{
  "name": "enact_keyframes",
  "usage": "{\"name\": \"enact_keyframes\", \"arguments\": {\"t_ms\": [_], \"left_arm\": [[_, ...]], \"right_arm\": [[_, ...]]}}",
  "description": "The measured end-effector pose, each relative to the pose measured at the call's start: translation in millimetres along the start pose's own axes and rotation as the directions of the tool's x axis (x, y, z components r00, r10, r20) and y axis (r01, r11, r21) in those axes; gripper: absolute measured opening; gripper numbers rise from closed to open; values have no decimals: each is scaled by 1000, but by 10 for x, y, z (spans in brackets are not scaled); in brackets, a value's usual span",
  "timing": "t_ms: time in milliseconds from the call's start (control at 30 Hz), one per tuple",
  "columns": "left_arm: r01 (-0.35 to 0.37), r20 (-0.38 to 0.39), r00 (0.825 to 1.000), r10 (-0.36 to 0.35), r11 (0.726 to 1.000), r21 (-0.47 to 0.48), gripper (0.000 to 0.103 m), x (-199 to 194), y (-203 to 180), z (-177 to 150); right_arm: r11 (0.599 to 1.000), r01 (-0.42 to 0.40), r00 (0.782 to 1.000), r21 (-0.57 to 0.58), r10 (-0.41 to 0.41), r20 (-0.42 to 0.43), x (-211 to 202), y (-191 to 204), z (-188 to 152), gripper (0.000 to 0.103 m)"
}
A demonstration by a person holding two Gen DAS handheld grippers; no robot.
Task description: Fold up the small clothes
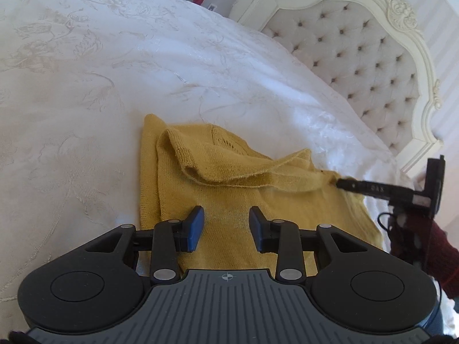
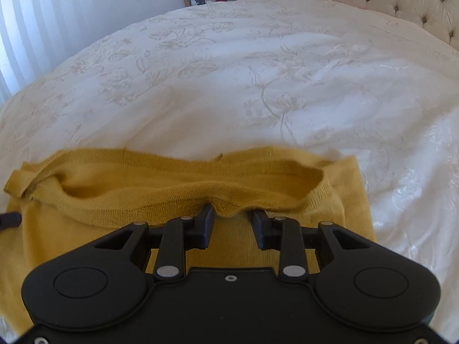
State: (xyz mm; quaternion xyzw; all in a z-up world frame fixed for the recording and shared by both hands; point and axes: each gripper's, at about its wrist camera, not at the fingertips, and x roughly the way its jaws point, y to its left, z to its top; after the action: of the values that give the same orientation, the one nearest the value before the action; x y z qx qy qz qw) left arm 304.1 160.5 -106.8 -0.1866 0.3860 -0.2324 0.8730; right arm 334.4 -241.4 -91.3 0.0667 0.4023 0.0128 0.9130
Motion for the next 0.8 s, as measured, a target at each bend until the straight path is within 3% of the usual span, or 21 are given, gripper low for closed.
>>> {"name": "enact_keyframes", "arguments": {"t_ms": [100, 233, 367, 467, 600, 667, 800], "left_arm": [[12, 4, 1000, -12, 1000, -12, 34, -10, 45, 23], [13, 25, 1000, -12, 999, -31, 39, -18, 74, 61], [12, 50, 999, -12, 1000, -6, 52, -2, 77, 101], [-10, 104, 994, 15, 999, -48, 55, -62, 147, 113], [44, 125, 992, -22, 984, -173, 62, -115, 296, 143], [12, 129, 992, 7, 990, -142, 71, -126, 273, 158], [-13, 100, 995, 25, 994, -112, 71, -89, 247, 164]], "right_arm": [[997, 64, 996, 44, -66, 57, 88, -61, 225, 40], [992, 43, 996, 122, -52, 78, -113, -254, 196, 41], [987, 20, 998, 160, -28, 51, -391, -482, -44, 55], [987, 41, 999, 152, -45, 23, -503, -587, -208, 55], [984, 26, 999, 179, -30, 24, -515, -675, -325, 55], [985, 25, 1000, 170, -27, 13, -480, -671, -354, 55], [989, 42, 999, 144, -38, -31, -434, -645, -437, 55]]}}
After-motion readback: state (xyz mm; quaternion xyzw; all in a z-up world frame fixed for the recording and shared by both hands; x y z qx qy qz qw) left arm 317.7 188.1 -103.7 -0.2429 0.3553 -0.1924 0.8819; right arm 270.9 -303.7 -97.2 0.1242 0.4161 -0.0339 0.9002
